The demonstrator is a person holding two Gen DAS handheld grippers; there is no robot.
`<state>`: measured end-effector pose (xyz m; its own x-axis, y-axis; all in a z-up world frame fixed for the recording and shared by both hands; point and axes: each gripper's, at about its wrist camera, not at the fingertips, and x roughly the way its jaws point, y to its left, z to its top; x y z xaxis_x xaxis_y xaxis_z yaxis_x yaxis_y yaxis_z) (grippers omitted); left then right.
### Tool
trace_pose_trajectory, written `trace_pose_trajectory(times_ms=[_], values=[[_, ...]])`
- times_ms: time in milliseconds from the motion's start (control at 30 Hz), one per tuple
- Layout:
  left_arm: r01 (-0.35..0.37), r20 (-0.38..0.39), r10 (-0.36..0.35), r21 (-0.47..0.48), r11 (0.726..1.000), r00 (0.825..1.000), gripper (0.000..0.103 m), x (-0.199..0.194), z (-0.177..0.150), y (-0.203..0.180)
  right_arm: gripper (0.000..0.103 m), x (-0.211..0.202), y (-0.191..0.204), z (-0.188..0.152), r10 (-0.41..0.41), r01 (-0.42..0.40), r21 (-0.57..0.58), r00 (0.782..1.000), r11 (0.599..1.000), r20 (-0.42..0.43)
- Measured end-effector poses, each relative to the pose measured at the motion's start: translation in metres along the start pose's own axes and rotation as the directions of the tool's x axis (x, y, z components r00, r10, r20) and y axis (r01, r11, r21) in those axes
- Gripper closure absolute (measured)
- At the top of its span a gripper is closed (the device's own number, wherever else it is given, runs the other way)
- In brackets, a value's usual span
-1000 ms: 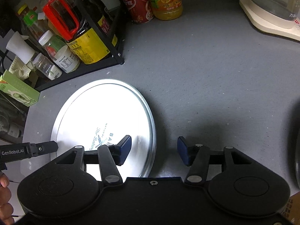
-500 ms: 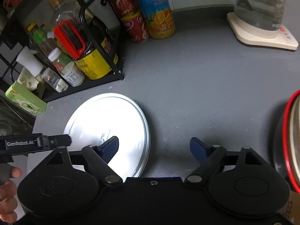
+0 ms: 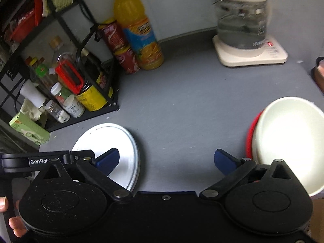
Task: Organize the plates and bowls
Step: 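Move the right tool from the plates toward the red bowl stack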
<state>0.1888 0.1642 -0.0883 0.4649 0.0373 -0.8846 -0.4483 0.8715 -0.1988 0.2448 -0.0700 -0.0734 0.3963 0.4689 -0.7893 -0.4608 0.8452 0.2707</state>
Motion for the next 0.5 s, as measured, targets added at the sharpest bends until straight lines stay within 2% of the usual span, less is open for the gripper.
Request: trace_pose_trajectory(times_ms=[233,500], values=[[0.056,0.014,-0.057,0.065,0.996,0.998,0.034,-0.005,0.008,-0.036,0.000,-0.025,-0.024,-0.003,-0.040,0.037,0.049,0.998,0.998,0.049],[0.104,-0.009,-0.104,0.135,0.985,0.995,0.034,0.002,0.014,-0.084,0.000,-0.042,-0.066,-0.007,-0.098,0.087,0.128,0.992,0.988,0.076]])
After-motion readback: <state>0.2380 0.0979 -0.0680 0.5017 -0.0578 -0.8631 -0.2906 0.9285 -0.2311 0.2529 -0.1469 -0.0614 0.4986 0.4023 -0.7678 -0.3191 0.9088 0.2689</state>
